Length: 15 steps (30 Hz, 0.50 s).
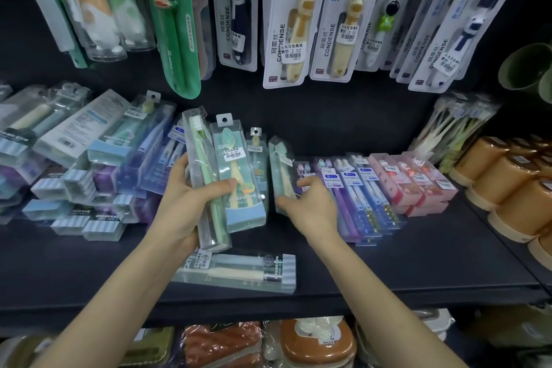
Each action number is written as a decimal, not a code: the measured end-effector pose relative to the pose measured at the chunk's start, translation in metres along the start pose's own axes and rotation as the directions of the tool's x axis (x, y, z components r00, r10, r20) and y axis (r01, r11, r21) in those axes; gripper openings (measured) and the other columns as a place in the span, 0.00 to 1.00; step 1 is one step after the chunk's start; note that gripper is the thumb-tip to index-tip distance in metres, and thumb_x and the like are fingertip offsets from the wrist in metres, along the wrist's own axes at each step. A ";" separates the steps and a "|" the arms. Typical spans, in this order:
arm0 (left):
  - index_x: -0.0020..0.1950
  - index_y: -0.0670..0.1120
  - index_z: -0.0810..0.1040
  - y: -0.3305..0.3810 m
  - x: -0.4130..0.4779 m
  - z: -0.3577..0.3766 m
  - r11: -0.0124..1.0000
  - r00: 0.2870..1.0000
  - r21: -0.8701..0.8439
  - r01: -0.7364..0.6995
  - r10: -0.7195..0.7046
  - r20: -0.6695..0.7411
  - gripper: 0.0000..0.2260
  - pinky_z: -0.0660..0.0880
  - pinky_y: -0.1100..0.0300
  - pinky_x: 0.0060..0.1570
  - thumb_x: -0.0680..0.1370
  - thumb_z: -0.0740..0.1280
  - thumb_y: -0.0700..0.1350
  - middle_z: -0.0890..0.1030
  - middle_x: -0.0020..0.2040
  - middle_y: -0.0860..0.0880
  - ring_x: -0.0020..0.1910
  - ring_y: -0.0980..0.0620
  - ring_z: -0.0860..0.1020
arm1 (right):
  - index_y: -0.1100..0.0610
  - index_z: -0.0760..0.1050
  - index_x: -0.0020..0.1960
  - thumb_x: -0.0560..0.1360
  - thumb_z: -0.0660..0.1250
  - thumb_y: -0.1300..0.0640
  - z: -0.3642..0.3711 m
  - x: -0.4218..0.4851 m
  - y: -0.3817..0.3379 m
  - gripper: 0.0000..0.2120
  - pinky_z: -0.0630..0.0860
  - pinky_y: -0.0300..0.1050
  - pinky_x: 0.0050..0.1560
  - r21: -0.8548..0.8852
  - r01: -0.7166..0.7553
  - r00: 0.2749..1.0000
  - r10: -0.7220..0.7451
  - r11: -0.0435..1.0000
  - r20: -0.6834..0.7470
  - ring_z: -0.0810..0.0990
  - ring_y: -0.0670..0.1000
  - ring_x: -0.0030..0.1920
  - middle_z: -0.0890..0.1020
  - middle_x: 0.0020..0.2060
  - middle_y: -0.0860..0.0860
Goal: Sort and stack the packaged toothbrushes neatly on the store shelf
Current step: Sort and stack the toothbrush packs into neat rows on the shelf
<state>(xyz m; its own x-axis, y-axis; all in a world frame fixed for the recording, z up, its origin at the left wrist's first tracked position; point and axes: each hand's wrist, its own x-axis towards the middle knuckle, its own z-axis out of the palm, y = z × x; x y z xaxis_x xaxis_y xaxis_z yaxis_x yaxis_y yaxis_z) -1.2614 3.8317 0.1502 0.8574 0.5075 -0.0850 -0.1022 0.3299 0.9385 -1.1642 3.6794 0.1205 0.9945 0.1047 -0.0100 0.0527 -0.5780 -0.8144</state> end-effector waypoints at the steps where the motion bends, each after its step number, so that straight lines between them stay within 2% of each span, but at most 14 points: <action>1: 0.68 0.49 0.69 -0.001 0.001 0.000 1.000 1.000 0.001 0.000 0.000 0.003 0.32 0.79 0.61 0.33 0.67 0.73 0.32 0.83 0.53 0.48 0.44 0.52 0.84 | 0.55 0.71 0.51 0.66 0.73 0.53 -0.002 -0.001 0.004 0.18 0.67 0.45 0.39 -0.141 0.072 0.996 -0.077 0.987 -0.037 0.73 0.52 0.45 0.76 0.43 0.51; 4: 0.68 0.49 0.69 -0.004 0.003 0.001 1.000 1.000 0.007 -0.004 0.004 0.011 0.32 0.79 0.62 0.34 0.67 0.74 0.32 0.84 0.52 0.49 0.45 0.52 0.84 | 0.59 0.76 0.53 0.68 0.73 0.51 0.001 -0.001 0.014 0.18 0.65 0.44 0.40 -0.412 0.172 0.981 -0.194 0.895 -0.012 0.72 0.54 0.50 0.77 0.50 0.56; 7: 0.69 0.49 0.68 -0.004 0.002 0.002 1.000 1.000 0.022 -0.011 0.011 0.026 0.38 0.79 0.62 0.35 0.61 0.76 0.37 0.84 0.52 0.50 0.46 0.52 0.84 | 0.59 0.77 0.51 0.71 0.72 0.43 0.008 -0.001 0.021 0.20 0.68 0.44 0.41 -0.563 0.232 0.971 -0.221 0.793 0.089 0.76 0.56 0.51 0.76 0.53 0.57; 9: 0.70 0.49 0.67 -0.002 0.000 0.003 0.999 0.999 0.032 -0.012 0.011 0.035 0.41 0.80 0.61 0.37 0.57 0.76 0.40 0.84 0.52 0.51 0.47 0.52 0.84 | 0.58 0.79 0.50 0.72 0.67 0.38 0.007 0.000 0.021 0.23 0.69 0.44 0.41 -0.652 0.251 0.965 -0.242 0.716 0.106 0.76 0.56 0.51 0.76 0.53 0.56; 11: 0.70 0.50 0.67 -0.001 -0.001 0.004 0.999 0.999 0.037 -0.001 -0.001 0.041 0.42 0.81 0.59 0.39 0.57 0.76 0.41 0.84 0.53 0.50 0.48 0.51 0.84 | 0.56 0.80 0.51 0.77 0.61 0.38 -0.002 -0.002 0.017 0.22 0.70 0.45 0.44 -0.683 0.247 0.964 -0.247 0.687 0.100 0.75 0.56 0.54 0.77 0.53 0.55; 13: 0.69 0.51 0.68 -0.001 -0.003 0.006 0.999 0.998 0.044 0.001 -0.003 0.055 0.41 0.81 0.59 0.38 0.57 0.76 0.40 0.84 0.52 0.50 0.47 0.51 0.84 | 0.55 0.81 0.47 0.80 0.57 0.44 -0.016 -0.007 0.011 0.19 0.69 0.43 0.41 -0.559 0.256 0.962 -0.268 0.789 0.062 0.76 0.55 0.51 0.77 0.47 0.53; 14: 0.69 0.51 0.68 -0.002 -0.004 0.008 0.998 0.998 0.056 0.002 -0.006 0.067 0.41 0.81 0.59 0.38 0.57 0.76 0.39 0.84 0.51 0.50 0.47 0.50 0.84 | 0.54 0.79 0.41 0.81 0.57 0.45 -0.024 -0.010 0.007 0.18 0.68 0.41 0.38 -0.387 0.267 0.962 -0.267 0.883 0.055 0.76 0.53 0.46 0.76 0.41 0.51; 15: 0.69 0.50 0.67 -0.003 -0.005 0.010 0.998 0.997 0.070 0.004 -0.010 0.081 0.41 0.81 0.57 0.40 0.58 0.76 0.39 0.84 0.51 0.50 0.47 0.50 0.84 | 0.53 0.75 0.37 0.80 0.58 0.45 -0.032 -0.017 0.002 0.18 0.67 0.39 0.35 -0.126 0.241 0.969 -0.232 0.962 0.083 0.75 0.51 0.41 0.74 0.36 0.50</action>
<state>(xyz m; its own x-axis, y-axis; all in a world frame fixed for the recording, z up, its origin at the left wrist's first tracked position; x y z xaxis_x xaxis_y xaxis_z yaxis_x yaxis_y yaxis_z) -1.2598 3.8200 0.1513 0.8965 0.4379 -0.0667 -0.0630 0.2752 0.9593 -1.1777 3.6505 0.1381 0.9441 0.3026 0.1309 0.3017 -0.6327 -0.7132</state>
